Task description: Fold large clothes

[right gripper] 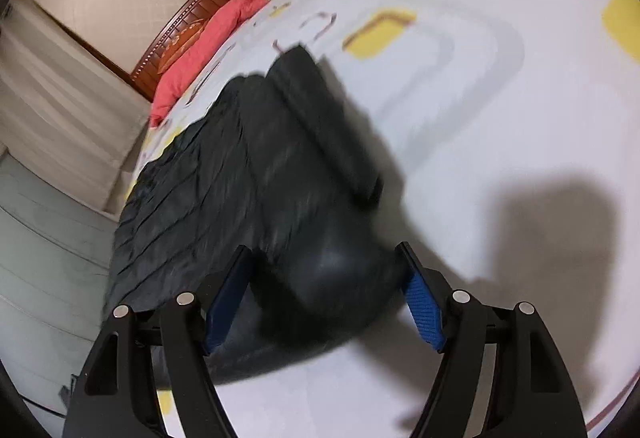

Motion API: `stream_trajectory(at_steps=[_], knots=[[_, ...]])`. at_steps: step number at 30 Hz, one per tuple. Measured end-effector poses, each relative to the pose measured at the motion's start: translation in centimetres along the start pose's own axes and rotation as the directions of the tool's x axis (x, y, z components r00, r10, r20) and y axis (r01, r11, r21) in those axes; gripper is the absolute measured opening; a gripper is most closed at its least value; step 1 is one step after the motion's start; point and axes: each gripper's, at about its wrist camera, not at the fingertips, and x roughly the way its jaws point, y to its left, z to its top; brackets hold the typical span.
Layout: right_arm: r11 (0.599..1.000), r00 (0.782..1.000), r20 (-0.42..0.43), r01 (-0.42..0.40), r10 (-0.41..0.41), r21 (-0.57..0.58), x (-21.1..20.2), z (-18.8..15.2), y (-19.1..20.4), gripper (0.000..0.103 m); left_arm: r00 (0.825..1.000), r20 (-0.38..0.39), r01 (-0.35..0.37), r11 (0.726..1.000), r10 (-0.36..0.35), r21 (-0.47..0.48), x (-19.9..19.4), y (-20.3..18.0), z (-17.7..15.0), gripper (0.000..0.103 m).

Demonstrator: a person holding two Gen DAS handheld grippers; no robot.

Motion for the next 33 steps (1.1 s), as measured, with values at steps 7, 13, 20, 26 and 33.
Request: stream_trajectory(at_steps=[7, 13, 20, 26, 33], knots=[[0.997, 0.998, 0.048, -0.033, 0.029, 0.076, 1.6, 0.3, 0.4, 0.071, 0.995, 0.025, -0.092, 0.996, 0.092, 0.008, 2.0, -1.9, -0.4, 0.071], [0.995, 0.996, 0.072, -0.052, 0.046, 0.084, 1.8, 0.7, 0.5, 0.036, 0.992, 0.053, -0.118, 0.989, 0.114, 0.088, 1.9, -3.0, -0.6, 0.037], [0.997, 0.994, 0.097, -0.061, 0.056, 0.051, 1.0, 0.2, 1.0, 0.024, 0.989, 0.077, -0.134, 0.978, 0.123, 0.160, 1.3, -3.9, -1.2, 0.023], [0.997, 0.994, 0.097, -0.057, 0.052, 0.046, -0.1, -0.6, 0.8, 0.022, 0.989, 0.078, -0.142, 0.972, 0.129, 0.187, -0.3, -3.5, -2.1, 0.021], [0.998, 0.995, 0.083, -0.055, 0.052, 0.032, -3.2, -3.0, -0.3, 0.022, 0.990, 0.065, -0.139, 0.973, 0.129, 0.185, -4.0, -1.4, -4.1, 0.021]])
